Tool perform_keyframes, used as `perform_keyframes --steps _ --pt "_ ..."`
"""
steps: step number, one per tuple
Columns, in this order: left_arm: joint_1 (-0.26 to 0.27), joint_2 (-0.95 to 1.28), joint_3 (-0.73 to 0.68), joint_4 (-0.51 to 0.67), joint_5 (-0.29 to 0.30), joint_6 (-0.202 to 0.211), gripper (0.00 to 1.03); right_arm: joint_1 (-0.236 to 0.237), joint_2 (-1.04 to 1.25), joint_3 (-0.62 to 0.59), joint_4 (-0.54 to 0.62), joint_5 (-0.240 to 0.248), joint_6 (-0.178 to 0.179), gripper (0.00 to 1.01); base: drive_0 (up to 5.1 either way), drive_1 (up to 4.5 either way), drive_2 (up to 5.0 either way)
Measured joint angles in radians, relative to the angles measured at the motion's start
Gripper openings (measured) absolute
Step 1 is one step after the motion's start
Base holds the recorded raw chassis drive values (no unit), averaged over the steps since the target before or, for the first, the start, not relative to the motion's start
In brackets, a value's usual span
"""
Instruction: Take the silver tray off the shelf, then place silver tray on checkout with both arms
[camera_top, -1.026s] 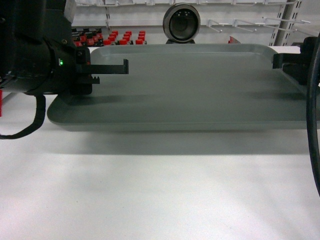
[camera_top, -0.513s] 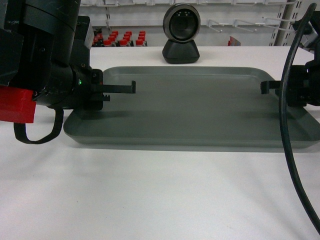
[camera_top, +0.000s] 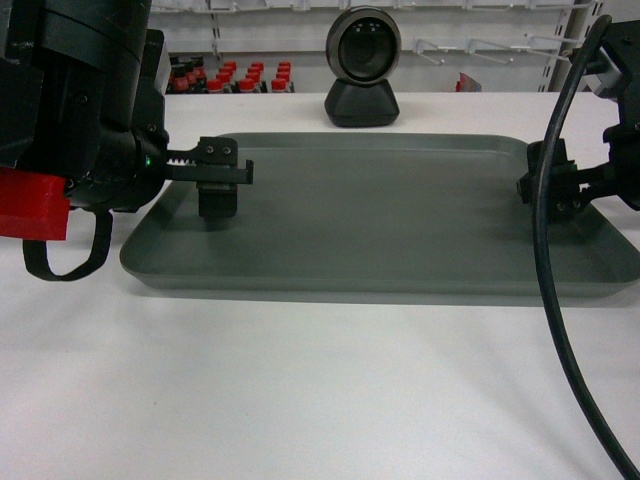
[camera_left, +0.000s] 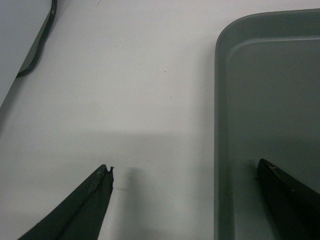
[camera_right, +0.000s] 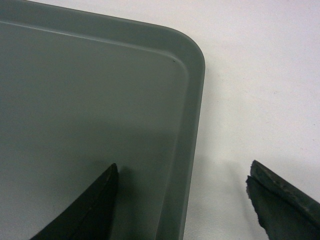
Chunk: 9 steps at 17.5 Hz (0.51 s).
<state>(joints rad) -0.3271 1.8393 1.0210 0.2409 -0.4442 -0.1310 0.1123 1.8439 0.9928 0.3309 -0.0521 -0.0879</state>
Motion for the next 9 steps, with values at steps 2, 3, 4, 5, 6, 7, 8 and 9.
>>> perform_keyframes --steps 2,3,4,5,6,7,8,9 --pt "-0.001 -0.004 0.0 0.006 0.013 0.001 1.0 0.0 0.0 0.0 0.004 0.0 0.0 0.95 0.0 0.0 0.0" --pt "-0.003 -0.004 0.0 0.018 0.019 0.001 0.99 0.0 0.0 0.0 0.007 0.0 0.0 1.0 0.0 0.0 0.0" --pt "-0.004 -0.004 -0.001 0.034 0.024 0.0 0.97 0.0 0.0 0.0 0.013 0.0 -0.001 0.99 0.0 0.0 0.0" --pt "-0.005 -0.006 -0.001 0.04 0.028 0.0 0.98 0.0 0.0 0.0 0.014 0.0 0.0 0.98 0.0 0.0 0.0" --pt "-0.006 -0.011 -0.001 0.044 0.034 -0.001 0.98 0.0 0.0 0.0 0.014 -0.002 0.0 0.97 0.0 0.0 0.0" --pt "-0.009 -0.019 -0.001 0.051 0.042 -0.004 0.98 0.0 -0.001 0.0 0.02 -0.005 0.0 0.98 0.0 0.0 0.0" --pt "-0.01 -0.026 -0.001 0.061 0.047 -0.009 0.98 0.0 -0.004 0.0 0.02 -0.008 0.001 0.98 0.0 0.0 0.0" --pt "-0.012 -0.037 -0.001 0.066 0.056 -0.019 0.98 0.0 -0.009 0.0 0.019 -0.014 0.006 0.98 0.0 0.0 0.0"
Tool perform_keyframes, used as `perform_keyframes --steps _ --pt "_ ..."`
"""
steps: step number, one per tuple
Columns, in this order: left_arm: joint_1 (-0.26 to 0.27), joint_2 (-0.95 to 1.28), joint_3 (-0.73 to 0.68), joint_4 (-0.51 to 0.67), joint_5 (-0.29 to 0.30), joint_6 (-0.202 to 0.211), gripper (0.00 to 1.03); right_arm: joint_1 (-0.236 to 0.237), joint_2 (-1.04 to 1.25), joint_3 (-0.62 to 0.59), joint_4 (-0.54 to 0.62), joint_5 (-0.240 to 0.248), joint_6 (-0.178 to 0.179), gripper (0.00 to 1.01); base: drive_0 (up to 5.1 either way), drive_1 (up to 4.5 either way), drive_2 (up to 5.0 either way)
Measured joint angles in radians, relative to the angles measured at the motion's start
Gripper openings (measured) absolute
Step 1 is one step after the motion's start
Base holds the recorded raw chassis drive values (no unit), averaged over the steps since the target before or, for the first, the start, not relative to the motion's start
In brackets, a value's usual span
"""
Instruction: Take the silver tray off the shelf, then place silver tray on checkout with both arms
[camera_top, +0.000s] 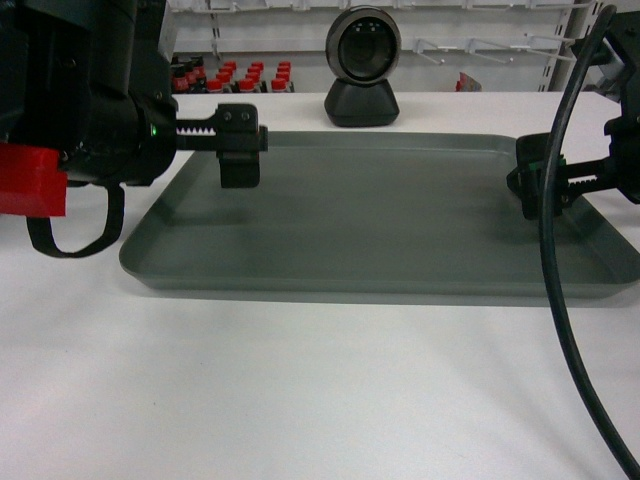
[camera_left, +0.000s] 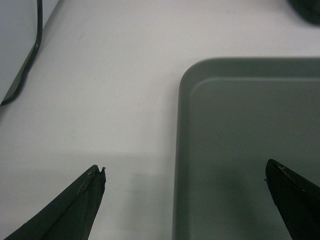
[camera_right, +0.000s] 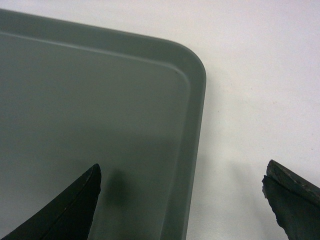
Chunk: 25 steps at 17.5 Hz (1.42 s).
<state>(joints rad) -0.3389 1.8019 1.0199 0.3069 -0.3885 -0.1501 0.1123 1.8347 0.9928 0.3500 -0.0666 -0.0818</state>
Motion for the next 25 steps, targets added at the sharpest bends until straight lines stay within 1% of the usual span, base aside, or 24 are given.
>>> perform_keyframes --steps 2,3,5,6,7,8,9,11,13,14,15,17,19,20,21,22,23,24,25 --pt "-0.001 -0.031 0.0 0.013 0.018 -0.017 0.98 0.0 -0.021 0.0 0.005 -0.009 0.011 0.98 0.0 0.0 0.0" --pt "-0.003 -0.056 0.0 0.026 0.028 -0.032 0.98 0.0 -0.041 0.0 0.018 -0.015 0.015 0.98 0.0 0.0 0.0" --pt "-0.01 -0.123 -0.005 0.071 0.061 -0.066 0.98 -0.001 -0.101 0.0 0.045 -0.028 0.042 0.98 0.0 0.0 0.0" --pt "-0.013 -0.158 -0.007 0.081 0.066 -0.071 0.98 -0.002 -0.136 0.0 0.045 -0.032 0.064 0.98 0.0 0.0 0.0" --pt "-0.016 -0.201 -0.016 0.084 0.065 -0.055 0.98 -0.006 -0.176 0.0 0.037 -0.035 0.086 0.98 0.0 0.0 0.0" --pt "-0.016 -0.254 -0.041 0.08 0.069 -0.022 0.98 -0.017 -0.232 0.0 0.015 -0.031 0.125 0.98 0.0 0.0 0.0" --pt "-0.018 -0.286 -0.063 0.084 0.077 -0.004 0.98 -0.024 -0.26 0.0 0.014 -0.031 0.144 0.98 0.0 0.0 0.0" --pt "-0.023 -0.338 -0.084 0.083 0.083 0.009 0.98 -0.035 -0.313 -0.004 0.017 -0.034 0.17 0.98 0.0 0.0 0.0" --pt "-0.025 -0.349 -0.088 0.085 0.081 0.017 0.98 -0.034 -0.332 -0.006 0.025 -0.033 0.175 0.98 0.0 0.0 0.0" --pt "-0.027 -0.343 -0.101 0.11 0.063 0.026 0.98 -0.034 -0.331 -0.015 0.026 -0.026 0.175 0.98 0.0 0.0 0.0" --pt "-0.032 -0.34 -0.117 0.136 0.048 0.048 0.98 -0.033 -0.331 -0.025 0.029 -0.024 0.178 0.98 0.0 0.0 0.0" --pt "-0.032 -0.345 -0.134 0.16 0.027 0.075 0.98 -0.032 -0.342 -0.028 0.061 -0.024 0.186 0.98 0.0 0.0 0.0" --pt "-0.023 -0.364 -0.147 0.148 0.023 0.08 0.98 -0.026 -0.381 -0.031 0.072 -0.022 0.186 0.98 0.0 0.0 0.0" --pt "-0.017 -0.377 -0.167 0.183 0.025 0.089 0.97 -0.023 -0.399 -0.034 0.078 -0.016 0.186 0.98 0.0 0.0 0.0" --pt "0.005 -0.414 -0.233 0.286 0.063 0.111 0.86 -0.015 -0.419 -0.047 0.11 0.024 0.179 0.95 0.0 0.0 0.0" --pt "0.034 -0.493 -0.338 0.338 0.088 0.126 0.74 -0.014 -0.478 -0.123 0.157 0.121 0.133 0.83 0.0 0.0 0.0" --pt "0.064 -0.556 -0.421 0.367 0.108 0.132 0.63 -0.024 -0.551 -0.215 0.169 0.14 0.112 0.72 0.0 0.0 0.0" --pt "0.096 -0.599 -0.488 0.388 0.127 0.132 0.52 -0.039 -0.62 -0.298 0.183 0.139 0.104 0.61 0.0 0.0 0.0" --pt "0.116 -0.64 -0.561 0.404 0.157 0.132 0.39 -0.05 -0.684 -0.383 0.219 0.136 0.095 0.48 0.0 0.0 0.0"
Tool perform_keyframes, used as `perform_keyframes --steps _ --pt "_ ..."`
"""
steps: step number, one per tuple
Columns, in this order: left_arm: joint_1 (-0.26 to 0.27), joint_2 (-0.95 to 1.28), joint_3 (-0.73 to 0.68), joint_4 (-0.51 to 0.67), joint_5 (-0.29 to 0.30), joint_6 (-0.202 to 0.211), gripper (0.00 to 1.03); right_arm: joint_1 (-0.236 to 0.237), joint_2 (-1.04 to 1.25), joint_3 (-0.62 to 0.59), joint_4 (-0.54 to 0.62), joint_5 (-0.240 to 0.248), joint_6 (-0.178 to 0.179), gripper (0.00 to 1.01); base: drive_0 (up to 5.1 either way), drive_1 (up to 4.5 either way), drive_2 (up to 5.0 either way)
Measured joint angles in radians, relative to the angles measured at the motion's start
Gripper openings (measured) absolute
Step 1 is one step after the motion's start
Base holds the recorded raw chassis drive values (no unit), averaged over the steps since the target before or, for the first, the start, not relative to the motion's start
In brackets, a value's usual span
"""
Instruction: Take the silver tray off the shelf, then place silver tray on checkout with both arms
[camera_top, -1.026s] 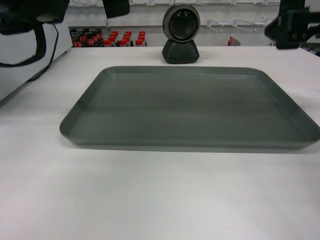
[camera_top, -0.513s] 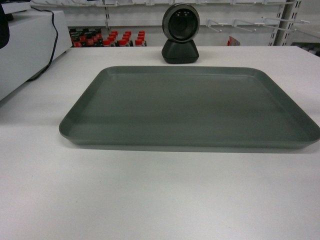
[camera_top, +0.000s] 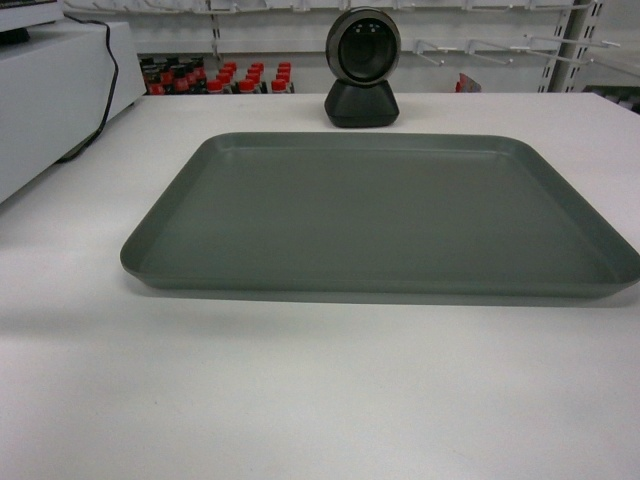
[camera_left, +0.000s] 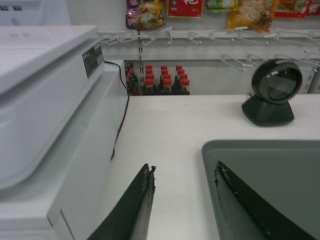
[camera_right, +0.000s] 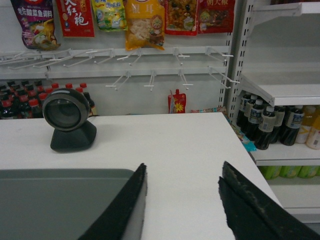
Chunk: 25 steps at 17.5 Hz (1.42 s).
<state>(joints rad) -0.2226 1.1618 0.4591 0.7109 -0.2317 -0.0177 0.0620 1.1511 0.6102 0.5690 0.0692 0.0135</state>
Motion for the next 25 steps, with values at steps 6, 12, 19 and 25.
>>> perform_keyframes --steps 6,12,19,25 --pt "0.092 -0.195 -0.226 0.018 0.096 0.002 0.02 -0.062 -0.178 -0.293 0.085 -0.066 -0.009 0.02 0.0 0.0 0.0" --pt "0.194 -0.388 -0.349 -0.06 0.217 0.004 0.02 -0.062 -0.348 -0.449 0.071 -0.067 -0.009 0.02 0.0 0.0 0.0" --pt "0.22 -0.586 -0.436 -0.133 0.232 0.003 0.02 -0.062 -0.558 -0.546 -0.047 -0.066 -0.009 0.02 0.0 0.0 0.0" --pt "0.22 -0.762 -0.45 -0.309 0.232 0.004 0.02 -0.062 -0.69 -0.598 -0.122 -0.067 -0.009 0.02 0.0 0.0 0.0"
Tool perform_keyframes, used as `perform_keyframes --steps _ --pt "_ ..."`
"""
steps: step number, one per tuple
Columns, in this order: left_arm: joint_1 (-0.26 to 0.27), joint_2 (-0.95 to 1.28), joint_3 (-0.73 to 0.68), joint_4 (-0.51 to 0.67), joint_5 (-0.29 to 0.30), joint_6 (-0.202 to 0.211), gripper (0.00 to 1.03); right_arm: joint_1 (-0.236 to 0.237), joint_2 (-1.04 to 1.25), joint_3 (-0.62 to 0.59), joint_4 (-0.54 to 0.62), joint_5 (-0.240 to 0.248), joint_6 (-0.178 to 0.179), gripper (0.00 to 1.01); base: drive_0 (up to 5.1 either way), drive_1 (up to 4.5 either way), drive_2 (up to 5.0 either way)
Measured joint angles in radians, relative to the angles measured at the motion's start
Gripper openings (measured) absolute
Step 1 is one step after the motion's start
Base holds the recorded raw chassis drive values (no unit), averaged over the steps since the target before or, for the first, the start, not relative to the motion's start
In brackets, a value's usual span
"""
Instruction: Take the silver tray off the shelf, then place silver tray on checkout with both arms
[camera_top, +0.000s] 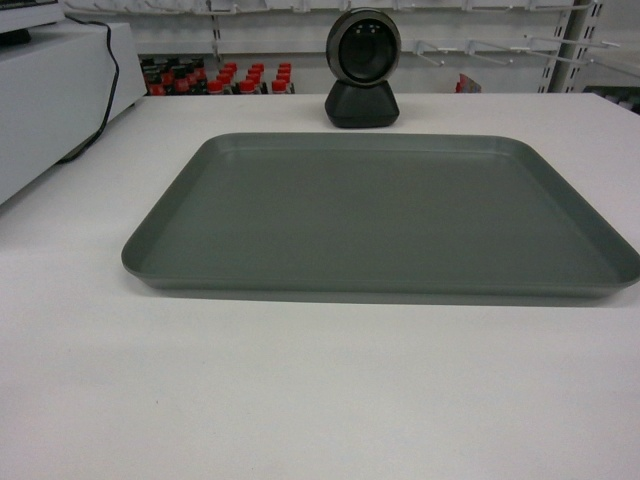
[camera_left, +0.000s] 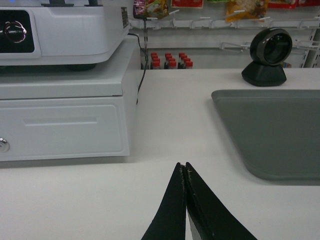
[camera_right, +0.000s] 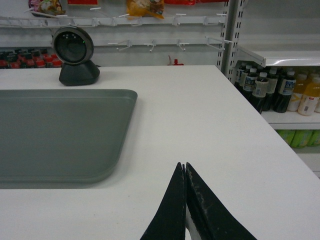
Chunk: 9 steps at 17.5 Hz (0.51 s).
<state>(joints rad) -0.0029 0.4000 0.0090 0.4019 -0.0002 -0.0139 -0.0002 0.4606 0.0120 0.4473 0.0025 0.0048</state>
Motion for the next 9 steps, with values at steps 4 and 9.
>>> perform_keyframes --steps 4,9 --pt "0.0 -0.111 0.0 -0.111 0.0 0.0 0.02 0.0 -0.134 0.0 -0.123 0.0 0.0 0.02 0.0 0.0 0.0" --pt "0.0 -0.2 0.0 -0.202 0.0 0.0 0.02 0.0 -0.237 0.0 -0.219 0.0 0.0 0.02 0.0 0.0 0.0"
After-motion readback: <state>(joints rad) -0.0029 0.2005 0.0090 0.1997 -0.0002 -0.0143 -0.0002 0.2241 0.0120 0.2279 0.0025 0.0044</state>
